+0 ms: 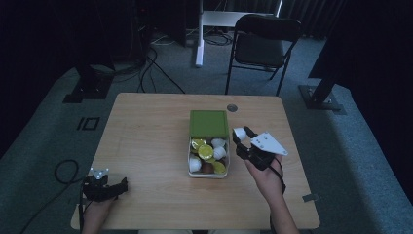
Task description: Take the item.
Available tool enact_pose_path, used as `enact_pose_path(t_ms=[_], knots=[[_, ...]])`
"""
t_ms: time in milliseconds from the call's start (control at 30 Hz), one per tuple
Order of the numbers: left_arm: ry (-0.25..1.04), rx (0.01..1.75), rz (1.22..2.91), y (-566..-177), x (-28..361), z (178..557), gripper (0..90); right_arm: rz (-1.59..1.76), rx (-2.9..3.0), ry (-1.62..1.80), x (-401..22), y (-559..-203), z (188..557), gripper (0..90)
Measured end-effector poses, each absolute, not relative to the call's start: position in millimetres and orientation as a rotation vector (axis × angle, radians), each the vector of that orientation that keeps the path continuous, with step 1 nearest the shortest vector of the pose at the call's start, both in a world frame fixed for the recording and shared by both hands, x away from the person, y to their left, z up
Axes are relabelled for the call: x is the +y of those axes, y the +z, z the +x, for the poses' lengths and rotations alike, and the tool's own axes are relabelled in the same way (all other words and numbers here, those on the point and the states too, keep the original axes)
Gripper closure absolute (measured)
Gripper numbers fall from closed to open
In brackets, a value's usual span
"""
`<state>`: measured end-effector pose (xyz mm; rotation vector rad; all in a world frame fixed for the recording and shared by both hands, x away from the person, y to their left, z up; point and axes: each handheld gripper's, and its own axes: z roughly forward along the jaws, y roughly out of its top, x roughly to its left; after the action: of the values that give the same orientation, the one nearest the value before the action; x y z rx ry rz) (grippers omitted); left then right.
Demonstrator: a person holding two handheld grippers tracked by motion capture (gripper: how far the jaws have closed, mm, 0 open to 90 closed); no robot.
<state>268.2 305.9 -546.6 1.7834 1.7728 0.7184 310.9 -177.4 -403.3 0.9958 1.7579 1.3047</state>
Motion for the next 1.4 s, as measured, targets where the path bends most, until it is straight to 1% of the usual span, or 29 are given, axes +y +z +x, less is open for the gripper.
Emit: enact_pose_path(t_ms=[533, 1000, 1400], knots=[[0.719, 1.773, 1.783, -546.6, 305.9, 268.2, 2.1, 1.168, 1.720, 1.213, -208.2, -435.8, 356.9, 51.5], [0.719, 1.773, 1.783, -546.6, 305.9, 268.2, 2.1, 1.259, 1.734, 1.135, -210.3, -463.4, 397.8, 51.6], [0.719, 1.774, 1.784, -546.6, 305.9, 268.2, 2.1, 1.366, 1.771, 1.081, -213.3, -488.8, 420.7, 51.6]])
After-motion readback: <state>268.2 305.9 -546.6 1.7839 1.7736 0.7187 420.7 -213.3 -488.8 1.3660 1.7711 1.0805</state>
